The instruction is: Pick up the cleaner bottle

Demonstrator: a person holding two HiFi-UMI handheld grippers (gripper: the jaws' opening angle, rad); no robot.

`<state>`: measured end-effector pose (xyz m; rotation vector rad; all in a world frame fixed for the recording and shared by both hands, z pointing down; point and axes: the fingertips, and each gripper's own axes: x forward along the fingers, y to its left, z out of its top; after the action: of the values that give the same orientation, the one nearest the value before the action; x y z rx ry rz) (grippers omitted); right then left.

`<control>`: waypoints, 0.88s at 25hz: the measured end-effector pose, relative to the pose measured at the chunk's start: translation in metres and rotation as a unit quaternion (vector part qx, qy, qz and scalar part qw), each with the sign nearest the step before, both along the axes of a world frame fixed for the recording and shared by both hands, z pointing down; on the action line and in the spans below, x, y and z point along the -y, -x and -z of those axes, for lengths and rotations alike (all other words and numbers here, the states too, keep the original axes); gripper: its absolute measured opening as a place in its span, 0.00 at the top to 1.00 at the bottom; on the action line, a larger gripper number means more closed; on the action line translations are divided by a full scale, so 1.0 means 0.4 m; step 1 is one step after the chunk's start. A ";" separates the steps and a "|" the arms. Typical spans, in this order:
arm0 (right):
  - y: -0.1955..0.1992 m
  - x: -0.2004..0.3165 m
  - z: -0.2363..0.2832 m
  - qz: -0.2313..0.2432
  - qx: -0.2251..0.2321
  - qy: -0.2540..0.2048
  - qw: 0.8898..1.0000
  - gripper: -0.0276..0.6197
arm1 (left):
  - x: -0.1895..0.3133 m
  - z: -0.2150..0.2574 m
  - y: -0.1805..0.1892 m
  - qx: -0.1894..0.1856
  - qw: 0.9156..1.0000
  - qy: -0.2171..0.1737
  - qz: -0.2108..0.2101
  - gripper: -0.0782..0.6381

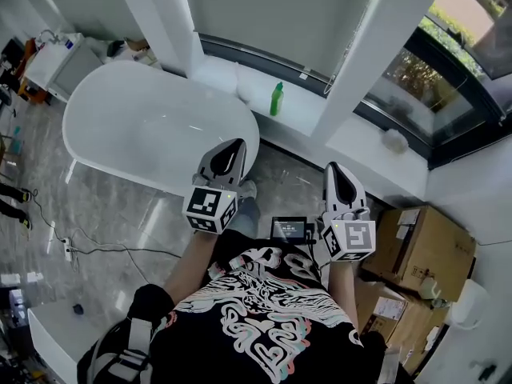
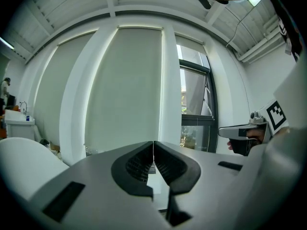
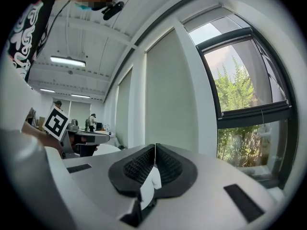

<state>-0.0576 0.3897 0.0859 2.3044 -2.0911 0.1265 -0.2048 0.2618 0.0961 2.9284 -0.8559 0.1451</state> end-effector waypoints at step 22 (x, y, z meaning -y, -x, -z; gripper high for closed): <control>-0.250 0.622 0.003 -0.020 -0.065 -0.003 0.998 0.91 | 0.636 -0.025 -0.336 -0.021 0.999 -0.007 -0.033 0.87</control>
<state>0.0422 0.1411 0.0848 2.2907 -1.9880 -0.0269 -0.0704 0.0074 0.1059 2.9635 -0.7584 0.0832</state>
